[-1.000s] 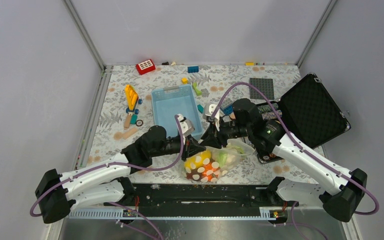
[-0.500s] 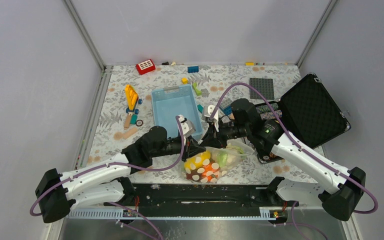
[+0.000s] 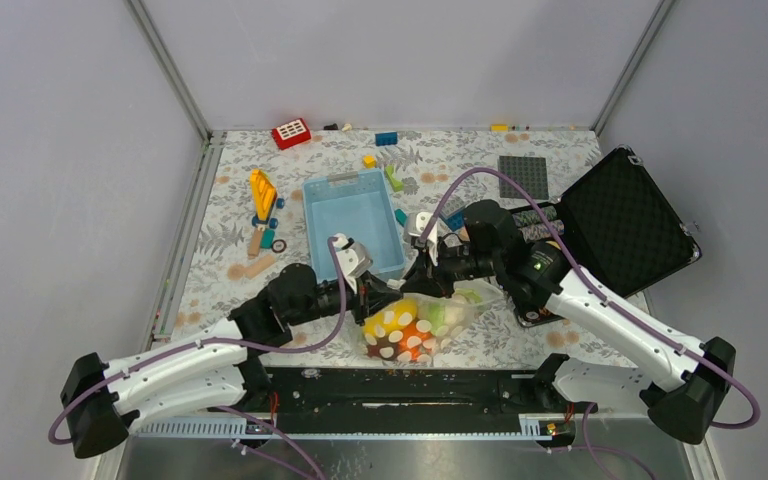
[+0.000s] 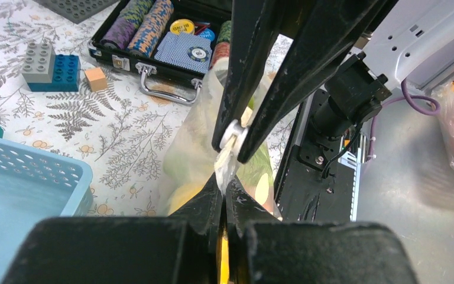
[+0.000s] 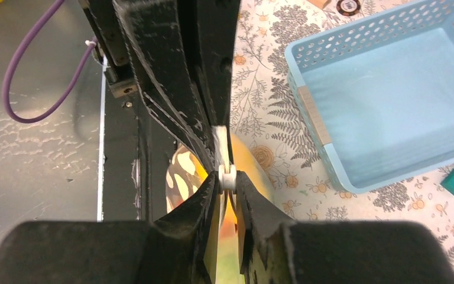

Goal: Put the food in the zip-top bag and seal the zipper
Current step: Zip the zipper food storage bag at the center of the board.

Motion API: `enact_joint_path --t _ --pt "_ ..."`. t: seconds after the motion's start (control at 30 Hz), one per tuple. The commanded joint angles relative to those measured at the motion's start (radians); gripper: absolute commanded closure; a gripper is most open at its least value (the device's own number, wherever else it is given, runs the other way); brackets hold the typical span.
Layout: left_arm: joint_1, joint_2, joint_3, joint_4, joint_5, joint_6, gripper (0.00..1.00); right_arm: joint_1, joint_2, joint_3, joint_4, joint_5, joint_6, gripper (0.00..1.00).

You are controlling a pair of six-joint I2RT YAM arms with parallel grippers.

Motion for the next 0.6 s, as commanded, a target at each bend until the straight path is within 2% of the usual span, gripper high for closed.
enact_joint_path --t 0.0,0.2,0.57 --pt "0.004 -0.06 -0.015 0.125 -0.036 -0.012 1.0 -0.005 -0.028 0.014 -0.067 0.101 -0.014 1.0" --pt "0.004 -0.088 -0.036 0.134 -0.05 -0.02 1.0 -0.004 -0.013 0.024 -0.09 0.121 -0.015 1.0" --pt "0.004 -0.191 -0.082 0.076 -0.215 -0.004 1.0 -0.004 -0.019 0.004 -0.141 0.2 -0.021 1.0"
